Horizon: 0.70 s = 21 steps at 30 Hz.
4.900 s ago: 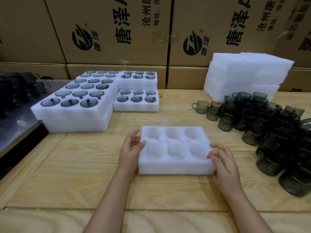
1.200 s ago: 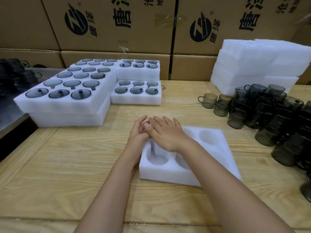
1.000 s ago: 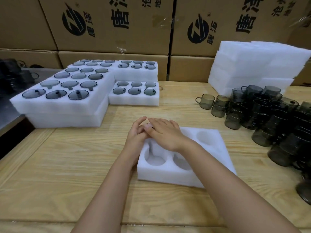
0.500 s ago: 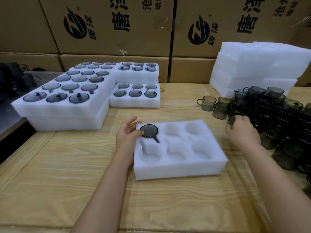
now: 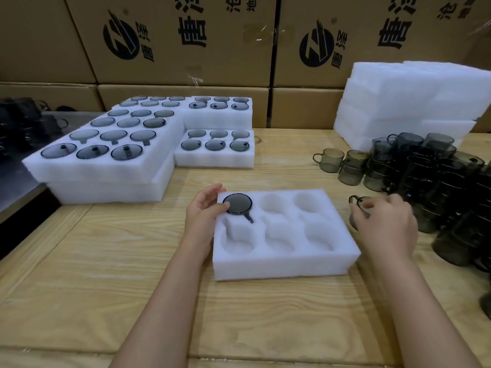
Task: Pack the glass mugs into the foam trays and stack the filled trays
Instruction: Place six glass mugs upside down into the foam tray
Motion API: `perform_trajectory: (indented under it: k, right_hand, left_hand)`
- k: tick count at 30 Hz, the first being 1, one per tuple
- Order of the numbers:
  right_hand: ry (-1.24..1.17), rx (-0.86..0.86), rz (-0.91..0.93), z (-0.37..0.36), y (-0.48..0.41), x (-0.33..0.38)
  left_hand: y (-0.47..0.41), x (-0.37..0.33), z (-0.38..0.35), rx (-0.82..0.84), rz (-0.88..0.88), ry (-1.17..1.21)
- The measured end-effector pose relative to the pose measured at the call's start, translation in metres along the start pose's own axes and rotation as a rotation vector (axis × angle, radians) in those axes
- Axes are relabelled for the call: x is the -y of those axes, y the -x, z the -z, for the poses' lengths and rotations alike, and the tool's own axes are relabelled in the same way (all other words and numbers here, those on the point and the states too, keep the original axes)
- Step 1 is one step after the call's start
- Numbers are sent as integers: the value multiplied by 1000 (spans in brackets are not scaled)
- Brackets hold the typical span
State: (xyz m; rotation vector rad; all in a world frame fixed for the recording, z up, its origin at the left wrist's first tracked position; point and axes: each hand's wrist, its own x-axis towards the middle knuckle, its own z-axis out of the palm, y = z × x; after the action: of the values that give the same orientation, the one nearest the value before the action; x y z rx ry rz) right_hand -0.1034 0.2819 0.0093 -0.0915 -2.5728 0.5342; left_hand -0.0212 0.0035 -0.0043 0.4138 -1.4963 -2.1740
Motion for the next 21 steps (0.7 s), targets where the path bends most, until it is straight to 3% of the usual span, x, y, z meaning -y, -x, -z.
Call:
perform_trajectory:
  k: [3, 9, 12, 17, 21]
  right_hand:
    - [11, -44, 4, -2, 3, -1]
    - [72, 66, -48, -12, 6, -4]
    - [-47, 67, -88, -8, 5, -6]
    - [-394, -103, -49, 17, 2, 2]
    - [-634, 54, 135, 35, 6, 37]
  left_hand:
    - [0, 0, 0, 5, -3, -5]
    - [0, 1, 4, 35, -3, -15]
    - [0, 1, 4, 48, -2, -19]
    - [0, -1, 5, 94, 11, -53]
    - [4, -3, 3, 144, -21, -131]
